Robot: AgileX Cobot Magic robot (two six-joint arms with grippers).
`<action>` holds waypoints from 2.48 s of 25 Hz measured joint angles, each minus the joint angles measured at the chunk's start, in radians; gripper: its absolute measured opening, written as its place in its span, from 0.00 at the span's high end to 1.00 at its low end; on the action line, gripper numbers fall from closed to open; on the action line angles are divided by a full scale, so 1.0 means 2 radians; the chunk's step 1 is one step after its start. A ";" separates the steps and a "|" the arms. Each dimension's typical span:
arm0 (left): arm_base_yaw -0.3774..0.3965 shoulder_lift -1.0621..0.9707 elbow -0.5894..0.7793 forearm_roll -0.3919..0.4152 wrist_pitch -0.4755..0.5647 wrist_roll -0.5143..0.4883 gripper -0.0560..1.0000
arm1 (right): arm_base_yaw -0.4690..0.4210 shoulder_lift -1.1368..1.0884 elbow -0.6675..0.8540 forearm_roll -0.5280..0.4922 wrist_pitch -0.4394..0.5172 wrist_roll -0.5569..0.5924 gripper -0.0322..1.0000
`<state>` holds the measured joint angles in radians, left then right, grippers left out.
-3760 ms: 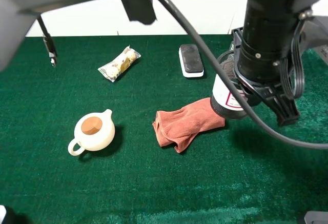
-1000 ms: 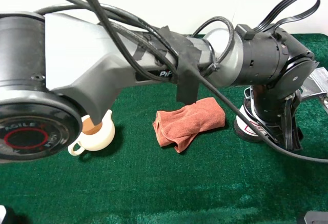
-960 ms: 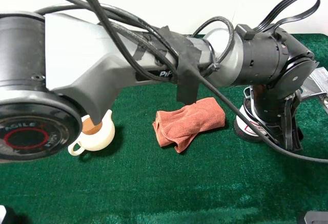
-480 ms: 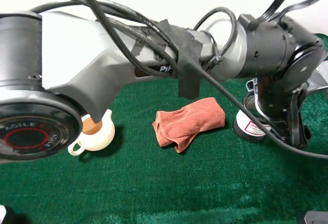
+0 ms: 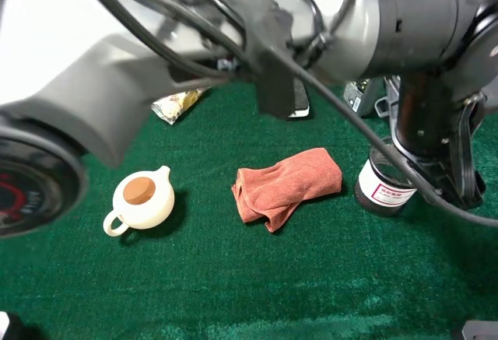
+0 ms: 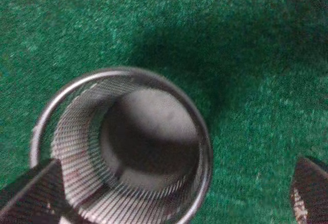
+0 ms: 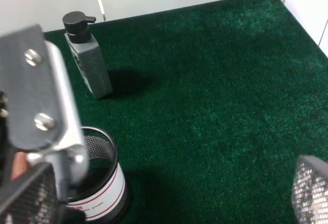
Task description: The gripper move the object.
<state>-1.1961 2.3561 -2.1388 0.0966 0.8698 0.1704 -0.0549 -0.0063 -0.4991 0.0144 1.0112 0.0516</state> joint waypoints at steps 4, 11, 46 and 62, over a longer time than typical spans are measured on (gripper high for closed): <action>0.003 -0.014 0.000 0.007 0.037 0.000 0.11 | 0.000 0.000 0.000 0.006 -0.004 0.000 0.30; 0.019 -0.039 -0.001 0.003 0.091 0.000 0.11 | 0.000 0.000 0.001 0.003 0.000 0.000 0.30; 0.142 -0.228 0.114 -0.008 0.146 -0.045 0.11 | 0.000 0.000 0.001 0.003 0.000 0.000 0.30; 0.208 -0.465 0.354 -0.008 0.146 -0.051 0.11 | 0.000 0.000 0.001 0.003 0.000 0.000 0.30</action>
<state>-0.7811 1.4268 -1.4307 0.0799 1.1615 0.0688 -0.0549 -0.0063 -0.4970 0.0209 1.0115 0.0516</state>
